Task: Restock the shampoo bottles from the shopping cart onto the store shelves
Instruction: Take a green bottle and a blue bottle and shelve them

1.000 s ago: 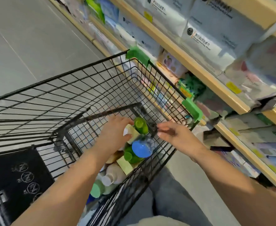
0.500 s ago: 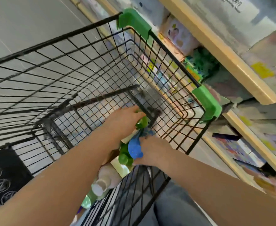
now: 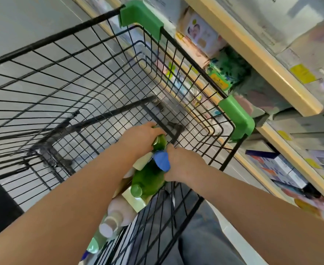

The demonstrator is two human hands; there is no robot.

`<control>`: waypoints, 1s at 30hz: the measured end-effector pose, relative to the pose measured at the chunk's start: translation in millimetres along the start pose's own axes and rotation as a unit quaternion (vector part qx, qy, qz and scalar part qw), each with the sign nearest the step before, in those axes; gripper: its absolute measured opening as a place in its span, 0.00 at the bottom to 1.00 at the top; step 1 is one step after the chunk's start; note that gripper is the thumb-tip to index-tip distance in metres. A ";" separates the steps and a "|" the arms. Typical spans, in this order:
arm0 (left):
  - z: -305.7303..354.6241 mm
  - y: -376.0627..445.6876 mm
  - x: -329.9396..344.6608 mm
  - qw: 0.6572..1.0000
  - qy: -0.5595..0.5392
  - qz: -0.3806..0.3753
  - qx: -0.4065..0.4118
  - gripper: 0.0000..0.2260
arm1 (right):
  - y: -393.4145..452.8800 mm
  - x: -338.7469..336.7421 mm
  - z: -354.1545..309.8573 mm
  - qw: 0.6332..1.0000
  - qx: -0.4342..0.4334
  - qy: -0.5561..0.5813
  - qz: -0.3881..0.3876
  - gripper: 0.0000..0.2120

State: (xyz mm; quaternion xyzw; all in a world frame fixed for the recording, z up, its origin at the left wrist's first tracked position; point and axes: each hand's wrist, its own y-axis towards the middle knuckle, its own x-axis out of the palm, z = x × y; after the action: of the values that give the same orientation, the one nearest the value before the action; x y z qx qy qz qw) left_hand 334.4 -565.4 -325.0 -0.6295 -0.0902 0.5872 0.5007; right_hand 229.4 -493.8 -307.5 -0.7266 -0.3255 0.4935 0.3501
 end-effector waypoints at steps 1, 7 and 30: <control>0.6 1.3 0.3 1.000 -0.002 0.002 -0.002 0.25 | 0.0 0.0 0.6 1.000 0.001 0.000 0.002 0.28; 3.8 6.6 2.6 1.000 -0.013 0.011 -0.012 0.25 | 0.9 -1.4 1.5 1.000 0.006 -0.008 0.019 0.25; 66.6 -174.9 -99.9 0.879 -0.285 0.380 0.030 0.16 | -211.3 -61.0 26.9 0.862 -0.026 0.237 0.447 0.26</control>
State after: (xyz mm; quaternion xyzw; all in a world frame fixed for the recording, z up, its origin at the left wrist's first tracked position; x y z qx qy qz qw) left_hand 332.8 -516.2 -118.6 -0.4057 0.0352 0.8888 0.2101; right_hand 158.7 -424.0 -109.5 -0.8980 0.1141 0.4013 0.1400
